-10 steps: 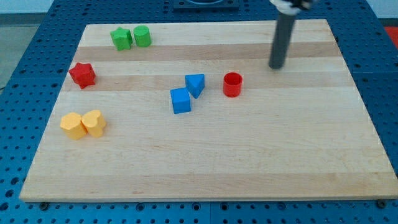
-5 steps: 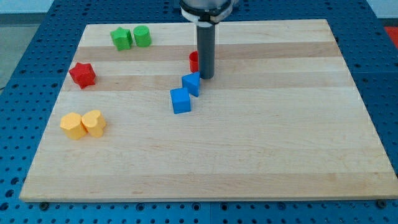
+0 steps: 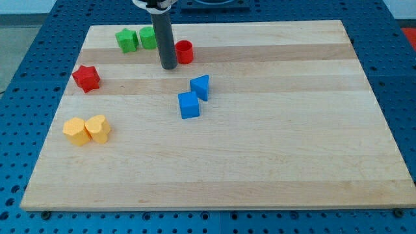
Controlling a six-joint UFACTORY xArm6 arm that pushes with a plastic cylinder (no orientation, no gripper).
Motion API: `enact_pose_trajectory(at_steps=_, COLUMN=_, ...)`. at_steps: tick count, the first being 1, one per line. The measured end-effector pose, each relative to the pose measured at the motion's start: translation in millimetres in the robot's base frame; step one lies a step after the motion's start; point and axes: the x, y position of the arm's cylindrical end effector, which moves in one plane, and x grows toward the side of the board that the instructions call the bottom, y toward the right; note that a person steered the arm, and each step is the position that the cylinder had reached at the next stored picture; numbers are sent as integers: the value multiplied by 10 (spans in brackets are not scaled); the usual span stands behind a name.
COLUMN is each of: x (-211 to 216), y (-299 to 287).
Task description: Push the red circle into the red star
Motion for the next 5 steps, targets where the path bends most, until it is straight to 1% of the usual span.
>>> enact_pose_trajectory(at_steps=1, x=53, y=-75)
enact_pose_trajectory(at_steps=2, x=202, y=307)
enact_pose_trajectory(at_steps=3, x=-297, y=915)
enact_pose_trajectory(at_steps=4, x=-729, y=749)
enact_pose_trajectory(at_steps=5, x=-207, y=343)
